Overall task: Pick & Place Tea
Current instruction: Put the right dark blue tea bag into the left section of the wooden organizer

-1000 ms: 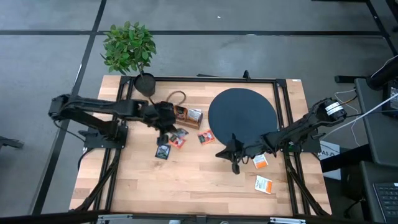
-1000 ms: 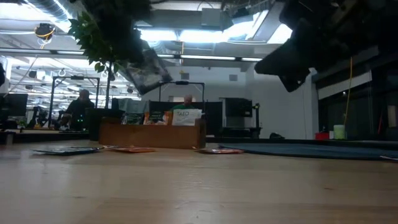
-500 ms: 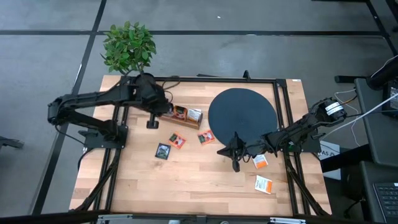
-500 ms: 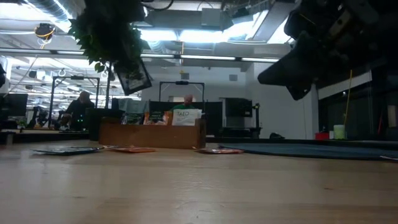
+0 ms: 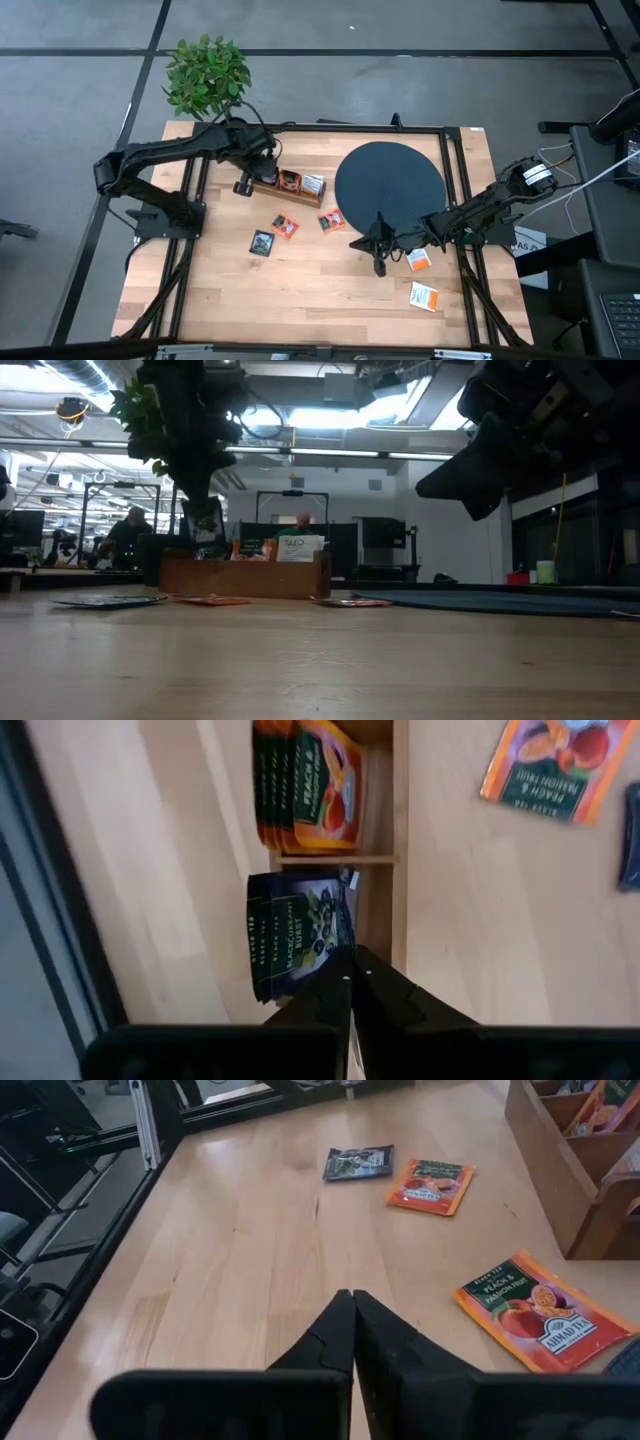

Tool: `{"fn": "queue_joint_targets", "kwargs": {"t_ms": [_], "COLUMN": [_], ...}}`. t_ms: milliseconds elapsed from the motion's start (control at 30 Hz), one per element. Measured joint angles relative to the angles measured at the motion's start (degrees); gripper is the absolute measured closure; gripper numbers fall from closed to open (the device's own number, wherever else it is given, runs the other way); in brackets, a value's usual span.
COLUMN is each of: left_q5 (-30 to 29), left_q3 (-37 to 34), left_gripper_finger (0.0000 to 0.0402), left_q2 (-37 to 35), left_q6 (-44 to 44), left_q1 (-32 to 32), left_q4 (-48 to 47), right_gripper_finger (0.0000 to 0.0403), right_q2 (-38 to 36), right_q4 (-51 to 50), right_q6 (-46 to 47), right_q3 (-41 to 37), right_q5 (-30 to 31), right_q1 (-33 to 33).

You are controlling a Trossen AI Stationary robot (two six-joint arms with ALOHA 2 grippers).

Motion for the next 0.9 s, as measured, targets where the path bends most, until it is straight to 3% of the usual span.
{"fn": "queue_joint_targets", "kwargs": {"t_ms": [433, 900], "left_q5": [-0.06, -0.13], "left_q3": [0.00, 0.00], "left_gripper_finger": [0.0399, 0.0399], "left_q2": [5.58, 9.72], "left_q6": [5.27, 5.29], "left_q1": [1.94, 1.95], "left_q4": [0.03, 0.37], "right_gripper_finger": [0.0391, 0.0391], "right_q2": [0.00, 0.00], "right_q4": [0.00, 0.02], "right_q6": [-0.05, 0.17], "right_q3": [0.00, 0.00], "right_q5": [-0.02, -0.02], "right_q1": [-2.20, -2.34]}}
